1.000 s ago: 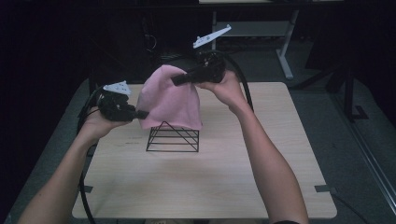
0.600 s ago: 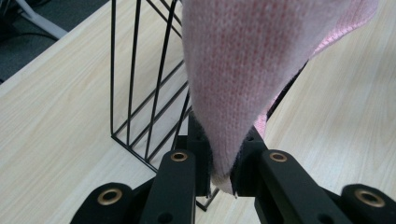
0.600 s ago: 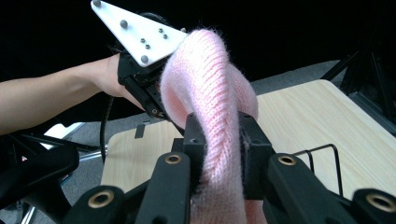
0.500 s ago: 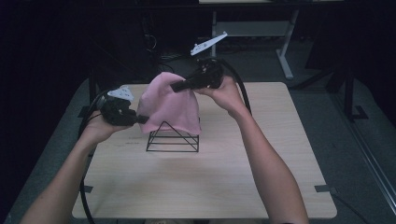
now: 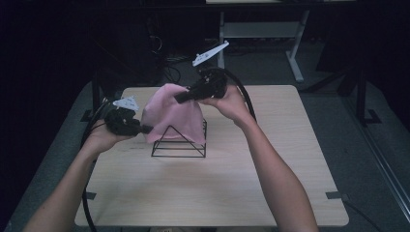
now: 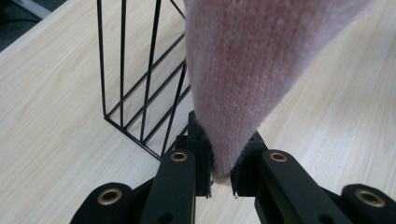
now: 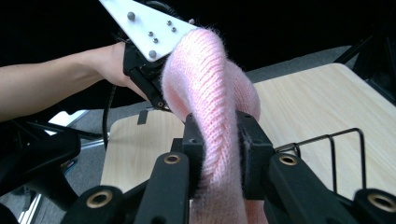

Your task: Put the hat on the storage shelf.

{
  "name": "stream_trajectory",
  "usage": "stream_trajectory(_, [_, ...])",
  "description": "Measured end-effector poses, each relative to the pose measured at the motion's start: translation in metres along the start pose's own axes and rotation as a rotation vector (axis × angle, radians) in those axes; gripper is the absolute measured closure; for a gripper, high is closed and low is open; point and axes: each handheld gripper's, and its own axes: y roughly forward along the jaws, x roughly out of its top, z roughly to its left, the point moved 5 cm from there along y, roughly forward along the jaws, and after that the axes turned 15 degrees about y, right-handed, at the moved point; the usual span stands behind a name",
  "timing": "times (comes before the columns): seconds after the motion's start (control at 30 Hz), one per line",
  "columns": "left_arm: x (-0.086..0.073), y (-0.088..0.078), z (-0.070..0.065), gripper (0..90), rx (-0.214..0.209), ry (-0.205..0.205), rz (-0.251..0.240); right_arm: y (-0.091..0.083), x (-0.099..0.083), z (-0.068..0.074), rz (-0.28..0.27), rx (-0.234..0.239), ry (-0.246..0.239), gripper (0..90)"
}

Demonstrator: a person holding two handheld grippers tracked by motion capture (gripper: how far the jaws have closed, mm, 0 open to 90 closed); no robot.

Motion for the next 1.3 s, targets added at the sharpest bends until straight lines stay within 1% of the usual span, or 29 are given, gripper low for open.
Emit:
stream_trajectory(0.03, [-0.001,0.001,0.0,80.2,0.0,0.005,0.001,0.001,-0.001,0.001,0.006,0.004,0.009,75.5])
stream_trajectory(0.07, [-0.002,0.001,0.0,80.2,-0.001,0.006,0.002,0.002,-0.001,0.0,0.008,0.002,0.006,75.5])
stream_trajectory(0.1, [-0.003,0.002,-0.001,80.2,-0.004,-0.004,0.001,0.002,-0.001,-0.001,0.011,0.0,0.004,75.5])
stream_trajectory(0.13, [-0.004,0.003,0.0,80.2,-0.003,0.006,0.007,0.003,-0.002,-0.001,0.012,0.002,0.005,75.5])
stream_trajectory(0.17, [-0.004,0.004,-0.001,80.2,-0.004,-0.003,0.015,0.004,-0.002,-0.001,0.015,0.006,0.006,75.5])
stream_trajectory(0.33, [-0.007,0.008,-0.001,80.2,-0.01,0.01,0.054,0.009,-0.007,-0.004,0.03,0.01,0.009,75.3])
stream_trajectory(0.4, [-0.008,0.01,-0.002,80.2,-0.014,0.017,0.067,0.01,-0.009,-0.005,0.035,0.012,0.023,75.3])
stream_trajectory(0.57, [-0.01,0.015,-0.003,80.2,-0.017,0.035,0.107,0.014,-0.015,-0.009,0.048,0.012,0.029,75.2])
stream_trajectory(0.63, [-0.011,0.016,-0.002,80.2,-0.021,0.038,0.109,0.015,-0.017,-0.008,0.056,0.01,0.035,75.1])
stream_trajectory(0.67, [-0.012,0.016,-0.003,80.2,-0.025,0.029,0.104,0.015,-0.017,-0.009,0.056,0.01,0.036,75.1])
stream_trajectory(0.73, [-0.016,0.018,-0.002,80.2,-0.042,0.024,0.101,0.017,-0.018,-0.01,0.054,0.012,0.026,75.1])
stream_trajectory(0.77, [-0.018,0.018,-0.002,80.2,-0.042,0.02,0.101,0.018,-0.02,-0.009,0.065,0.009,0.039,75.0])
stream_trajectory(0.8, [-0.019,0.019,-0.003,80.2,-0.043,0.012,0.098,0.019,-0.02,-0.009,0.069,0.008,0.042,75.0])
stream_trajectory(0.87, [-0.022,0.021,-0.003,80.2,-0.043,0.014,0.103,0.022,-0.022,-0.011,0.067,0.008,0.036,74.8])
stream_trajectory(0.93, [-0.025,0.024,-0.003,80.2,-0.045,0.017,0.119,0.025,-0.025,-0.012,0.076,0.007,0.042,74.7])
stream_trajectory(0.97, [-0.026,0.025,-0.003,80.2,-0.041,0.029,0.131,0.026,-0.027,-0.012,0.08,0.009,0.046,74.7])
stream_trajectory(1.1, [-0.027,0.03,-0.004,80.2,-0.039,0.053,0.164,0.03,-0.031,-0.015,0.092,0.006,0.051,74.7])
stream_trajectory(1.23, [-0.028,0.034,-0.004,80.0,-0.036,0.061,0.177,0.032,-0.035,-0.016,0.098,0.006,0.055,74.7])
stream_trajectory(1.27, [-0.029,0.035,-0.004,79.9,-0.032,0.057,0.175,0.032,-0.037,-0.017,0.103,0.002,0.05,74.7])
stream_trajectory(1.3, [-0.03,0.036,-0.004,79.9,-0.033,0.057,0.169,0.033,-0.038,-0.017,0.102,0.006,0.056,74.7])
